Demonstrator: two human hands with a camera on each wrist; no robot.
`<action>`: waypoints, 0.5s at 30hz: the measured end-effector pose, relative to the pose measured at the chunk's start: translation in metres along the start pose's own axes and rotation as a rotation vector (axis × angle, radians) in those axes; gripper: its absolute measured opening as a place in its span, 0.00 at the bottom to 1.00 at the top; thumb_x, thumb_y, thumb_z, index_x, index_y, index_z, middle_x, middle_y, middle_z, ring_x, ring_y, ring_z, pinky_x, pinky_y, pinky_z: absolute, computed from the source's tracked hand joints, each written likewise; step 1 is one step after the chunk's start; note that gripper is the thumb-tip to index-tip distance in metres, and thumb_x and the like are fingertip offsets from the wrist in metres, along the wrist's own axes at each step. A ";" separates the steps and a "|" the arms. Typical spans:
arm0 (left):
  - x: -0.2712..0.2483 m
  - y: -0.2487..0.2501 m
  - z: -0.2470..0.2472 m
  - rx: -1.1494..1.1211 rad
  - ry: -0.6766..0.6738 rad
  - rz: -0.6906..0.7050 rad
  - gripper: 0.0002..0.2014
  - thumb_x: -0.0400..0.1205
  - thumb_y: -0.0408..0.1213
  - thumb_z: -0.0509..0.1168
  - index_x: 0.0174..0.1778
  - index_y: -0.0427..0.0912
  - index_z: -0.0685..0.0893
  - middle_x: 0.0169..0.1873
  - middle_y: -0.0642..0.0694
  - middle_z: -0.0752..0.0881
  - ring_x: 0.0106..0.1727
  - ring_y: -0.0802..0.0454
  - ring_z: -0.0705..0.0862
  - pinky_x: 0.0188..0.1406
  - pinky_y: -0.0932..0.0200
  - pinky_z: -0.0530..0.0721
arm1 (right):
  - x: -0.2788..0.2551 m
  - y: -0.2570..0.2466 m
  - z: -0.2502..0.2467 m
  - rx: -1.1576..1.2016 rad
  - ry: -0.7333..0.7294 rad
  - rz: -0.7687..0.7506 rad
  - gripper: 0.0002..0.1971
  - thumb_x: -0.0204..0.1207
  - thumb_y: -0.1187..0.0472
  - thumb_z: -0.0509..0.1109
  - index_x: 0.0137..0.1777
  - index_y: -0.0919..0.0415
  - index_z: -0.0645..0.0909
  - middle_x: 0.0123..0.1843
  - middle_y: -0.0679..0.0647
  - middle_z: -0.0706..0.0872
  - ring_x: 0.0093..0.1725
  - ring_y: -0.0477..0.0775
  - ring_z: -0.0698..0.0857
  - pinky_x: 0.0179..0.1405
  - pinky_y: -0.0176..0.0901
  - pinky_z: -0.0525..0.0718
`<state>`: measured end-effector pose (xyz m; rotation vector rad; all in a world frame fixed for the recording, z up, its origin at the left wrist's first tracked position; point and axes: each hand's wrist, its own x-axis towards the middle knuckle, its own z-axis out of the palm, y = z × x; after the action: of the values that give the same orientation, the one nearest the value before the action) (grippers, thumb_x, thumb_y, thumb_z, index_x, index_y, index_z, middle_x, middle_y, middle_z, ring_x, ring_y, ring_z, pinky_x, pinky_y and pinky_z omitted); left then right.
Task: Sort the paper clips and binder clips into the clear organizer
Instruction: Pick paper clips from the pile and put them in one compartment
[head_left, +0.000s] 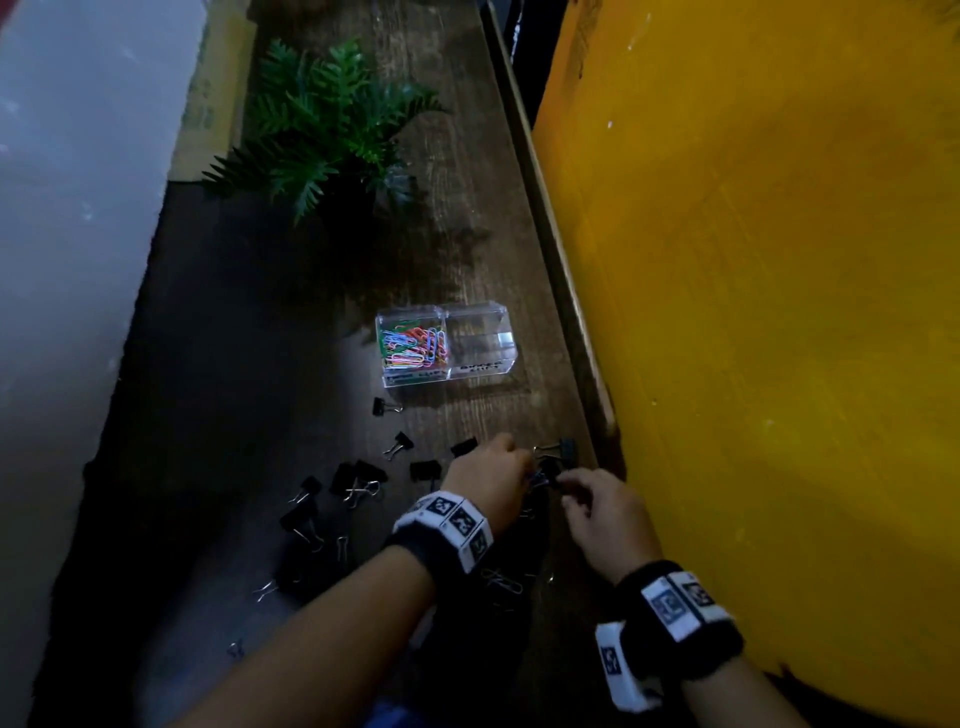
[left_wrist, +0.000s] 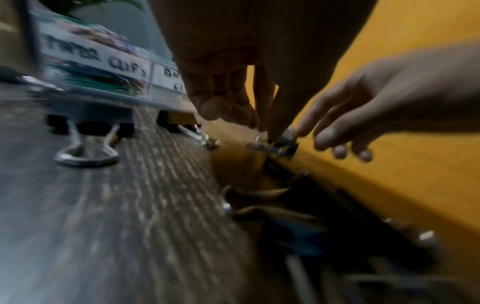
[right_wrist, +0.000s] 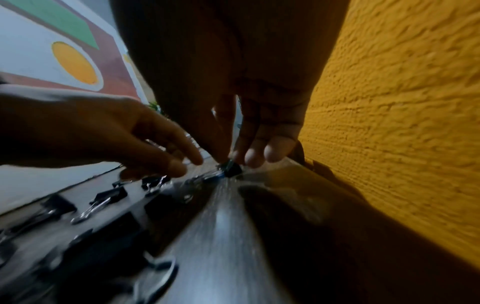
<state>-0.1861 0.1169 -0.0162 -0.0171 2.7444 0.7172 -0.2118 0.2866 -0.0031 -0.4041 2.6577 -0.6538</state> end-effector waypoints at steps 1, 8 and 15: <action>0.005 0.001 0.000 0.030 -0.015 0.005 0.12 0.82 0.44 0.59 0.59 0.49 0.81 0.54 0.44 0.77 0.53 0.41 0.82 0.44 0.49 0.82 | -0.004 0.000 0.003 -0.017 -0.005 -0.026 0.12 0.76 0.61 0.70 0.59 0.51 0.84 0.51 0.47 0.83 0.49 0.47 0.82 0.46 0.36 0.78; 0.003 -0.015 -0.006 0.219 -0.053 0.090 0.10 0.83 0.46 0.59 0.57 0.52 0.81 0.53 0.45 0.77 0.56 0.43 0.80 0.42 0.48 0.81 | -0.038 0.003 0.021 -0.104 -0.005 -0.262 0.14 0.74 0.60 0.70 0.59 0.48 0.85 0.44 0.44 0.78 0.45 0.45 0.78 0.42 0.39 0.79; -0.005 -0.022 -0.010 0.233 -0.086 -0.051 0.14 0.82 0.38 0.60 0.63 0.40 0.74 0.60 0.42 0.77 0.62 0.42 0.78 0.52 0.45 0.82 | -0.071 -0.007 0.036 -0.167 -0.135 -0.394 0.12 0.72 0.49 0.70 0.54 0.46 0.83 0.46 0.42 0.79 0.46 0.42 0.78 0.43 0.34 0.77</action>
<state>-0.1827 0.0923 -0.0167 -0.0053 2.7158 0.3732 -0.1319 0.2922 -0.0091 -0.9998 2.5295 -0.4921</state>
